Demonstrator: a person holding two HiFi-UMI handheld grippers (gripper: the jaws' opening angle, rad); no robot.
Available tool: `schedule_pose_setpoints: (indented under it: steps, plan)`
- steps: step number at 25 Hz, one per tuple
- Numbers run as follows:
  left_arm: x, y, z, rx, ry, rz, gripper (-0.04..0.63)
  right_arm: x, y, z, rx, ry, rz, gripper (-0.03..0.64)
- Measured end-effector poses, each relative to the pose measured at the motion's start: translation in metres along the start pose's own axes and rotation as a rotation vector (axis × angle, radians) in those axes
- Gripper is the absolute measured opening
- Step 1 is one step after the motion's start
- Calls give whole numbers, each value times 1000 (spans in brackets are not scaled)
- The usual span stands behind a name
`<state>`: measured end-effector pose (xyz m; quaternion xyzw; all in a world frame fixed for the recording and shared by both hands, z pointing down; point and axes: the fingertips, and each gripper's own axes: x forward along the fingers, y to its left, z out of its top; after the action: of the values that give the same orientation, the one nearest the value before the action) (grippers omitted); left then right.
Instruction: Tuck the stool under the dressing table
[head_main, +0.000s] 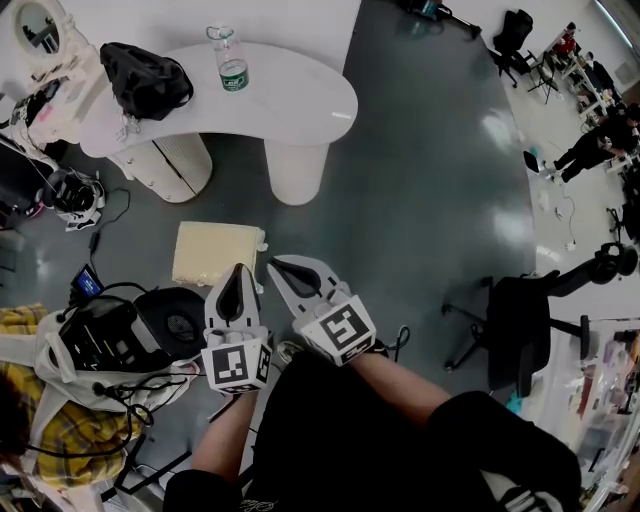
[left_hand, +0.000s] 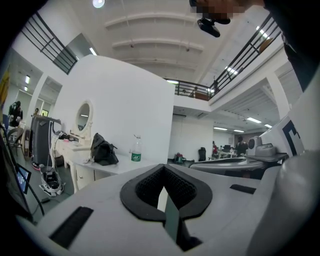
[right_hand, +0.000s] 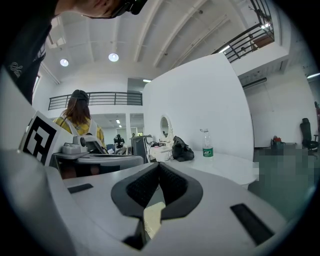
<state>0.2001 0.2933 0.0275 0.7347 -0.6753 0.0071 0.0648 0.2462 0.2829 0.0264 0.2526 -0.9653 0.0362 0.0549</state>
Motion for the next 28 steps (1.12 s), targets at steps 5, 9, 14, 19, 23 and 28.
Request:
schedule_pose_setpoints:
  steps: [5, 9, 14, 19, 23, 28]
  plan:
    - [26, 9, -5, -1, 13, 14, 3, 20, -21, -6, 19, 10, 19, 6]
    - [58, 25, -13, 11, 33, 38, 3, 53, -43, -13, -4, 20, 66, 6]
    - [87, 49, -12, 29, 57, 88, 3, 84, -66, -18, 28, 49, 114, 6]
    - [106, 66, -22, 29, 113, 140, 3, 107, -77, -29, 85, 85, 167, 6]
    - [119, 77, -34, 21, 146, 180, 3, 127, -82, -41, 117, 109, 216, 6]
    - [124, 90, -46, 9, 179, 222, 3, 144, -81, -55, 98, 145, 290, 6]
